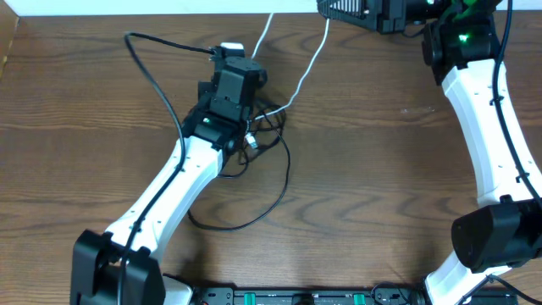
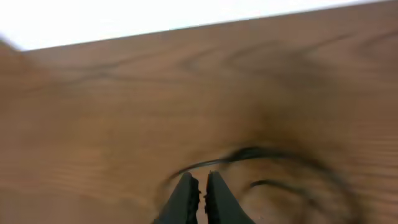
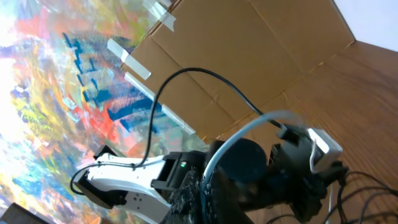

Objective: Untangle cables

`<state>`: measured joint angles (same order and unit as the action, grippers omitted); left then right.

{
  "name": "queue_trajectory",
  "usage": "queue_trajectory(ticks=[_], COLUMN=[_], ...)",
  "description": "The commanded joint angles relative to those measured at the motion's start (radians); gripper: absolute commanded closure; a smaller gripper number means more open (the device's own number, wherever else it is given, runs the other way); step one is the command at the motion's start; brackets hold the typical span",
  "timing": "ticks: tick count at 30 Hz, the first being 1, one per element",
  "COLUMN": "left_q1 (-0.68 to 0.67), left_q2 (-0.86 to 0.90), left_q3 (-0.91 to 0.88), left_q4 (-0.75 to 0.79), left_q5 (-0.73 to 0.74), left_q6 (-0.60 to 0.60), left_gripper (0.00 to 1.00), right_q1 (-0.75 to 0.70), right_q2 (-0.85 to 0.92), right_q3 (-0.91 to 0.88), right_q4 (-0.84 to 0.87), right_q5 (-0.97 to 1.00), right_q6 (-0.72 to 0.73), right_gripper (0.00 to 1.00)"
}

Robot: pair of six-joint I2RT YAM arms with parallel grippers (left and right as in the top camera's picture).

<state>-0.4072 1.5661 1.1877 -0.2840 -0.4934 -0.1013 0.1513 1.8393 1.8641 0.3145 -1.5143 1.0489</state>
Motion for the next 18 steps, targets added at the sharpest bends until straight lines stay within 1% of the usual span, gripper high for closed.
queue_trajectory(ticks=[1,3,5,6,7,8,13,18], left_q1=[0.015,0.034,0.063,0.081,0.101,0.122,0.149,0.16], left_q2=[0.014,0.014,0.014,0.014,0.008,0.006,0.005,0.005], left_q3=[0.0,0.0,0.0,0.001,0.002,0.002,0.002,0.002], left_q4=[-0.022,0.007,0.069,0.105,0.122,0.137,0.137,0.136], left_q5=[-0.428,-0.753,-0.996,-1.077,-1.075,-1.076,-1.052,-0.916], left_q6=[-0.008,-0.008,-0.006,0.013,0.075,0.102,0.108,0.108], left_gripper=[0.92,0.92,0.92,0.92,0.92,0.92,0.92,0.92], right_q1=[-0.013,-0.018,-0.021,-0.021,-0.021,-0.021,-0.021,-0.021], right_q2=[-0.008,-0.008,-0.008,-0.008,-0.008,-0.008,-0.008,-0.008], right_q3=[0.004,0.004,0.004,0.004,0.004,0.004,0.004,0.004], right_q4=[-0.003,-0.01,-0.013,-0.013,-0.013,-0.013,-0.013,-0.013], right_q5=[-0.025,-0.026,-0.026,-0.026,-0.026,-0.026,-0.026,-0.026], right_q6=[-0.022,-0.022,-0.024,-0.026,-0.026,-0.026,-0.035,-0.037], right_gripper=[0.98,0.98,0.99,0.98,0.99,0.98,0.99,0.98])
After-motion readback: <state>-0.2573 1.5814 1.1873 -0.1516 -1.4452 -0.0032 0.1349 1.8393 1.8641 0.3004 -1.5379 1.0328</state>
